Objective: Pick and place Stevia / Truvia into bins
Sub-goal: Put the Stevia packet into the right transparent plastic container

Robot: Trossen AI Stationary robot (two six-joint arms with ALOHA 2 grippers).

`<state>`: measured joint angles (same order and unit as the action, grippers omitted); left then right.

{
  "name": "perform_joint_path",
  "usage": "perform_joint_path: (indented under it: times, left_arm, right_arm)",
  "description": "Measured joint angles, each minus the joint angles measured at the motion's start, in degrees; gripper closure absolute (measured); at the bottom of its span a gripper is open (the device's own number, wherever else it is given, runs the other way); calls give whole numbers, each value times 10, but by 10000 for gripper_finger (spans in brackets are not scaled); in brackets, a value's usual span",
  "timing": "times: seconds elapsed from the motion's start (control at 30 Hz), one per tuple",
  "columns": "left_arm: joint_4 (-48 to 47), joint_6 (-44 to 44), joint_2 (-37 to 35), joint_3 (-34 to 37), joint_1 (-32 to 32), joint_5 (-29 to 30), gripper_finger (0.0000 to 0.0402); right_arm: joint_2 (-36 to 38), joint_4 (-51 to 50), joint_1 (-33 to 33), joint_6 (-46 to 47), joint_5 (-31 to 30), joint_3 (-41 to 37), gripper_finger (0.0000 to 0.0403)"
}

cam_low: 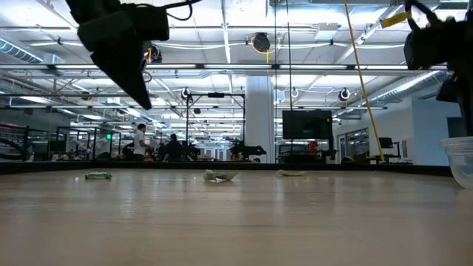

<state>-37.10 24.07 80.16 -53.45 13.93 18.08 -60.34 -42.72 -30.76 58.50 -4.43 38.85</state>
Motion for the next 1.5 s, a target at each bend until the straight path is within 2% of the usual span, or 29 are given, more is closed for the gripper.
perform_joint_path:
  times: [0.13,0.27,0.37,0.47,0.6,0.73,0.87,1.1,1.23,1.37,1.5]
  left_arm:
    - [-91,37,0,0,0,-4,325]
    - [-170,141,4,0,-5,2,325]
    - [-210,171,4,0,-5,0,325]
    - [-213,170,4,0,-5,-1,324]
    - [-214,165,4,0,-5,-1,311]
    - [-213,127,4,0,-5,-3,281]
    - [-210,77,4,2,-11,-15,253]
    - [-133,-24,4,81,-55,-75,243]
    - [-80,-64,4,118,-85,-105,243]
    - [-79,-93,4,126,-116,-94,243]
    - [-60,-130,4,126,-153,-104,243]
  right_arm:
    - [36,42,0,-58,-40,0,330]
    - [59,105,0,-169,-155,0,330]
    - [63,153,4,-276,-255,0,330]
    - [59,191,27,-341,-286,0,330]
    - [39,220,76,-359,-277,0,325]
    - [2,237,123,-388,-214,0,303]
    - [-31,283,163,-449,-209,0,281]
    - [-63,361,212,-521,-208,0,269]
    - [-62,361,240,-490,-208,0,271]
    - [-62,360,268,-458,-207,0,272]
    - [-62,361,286,-457,-171,0,272]
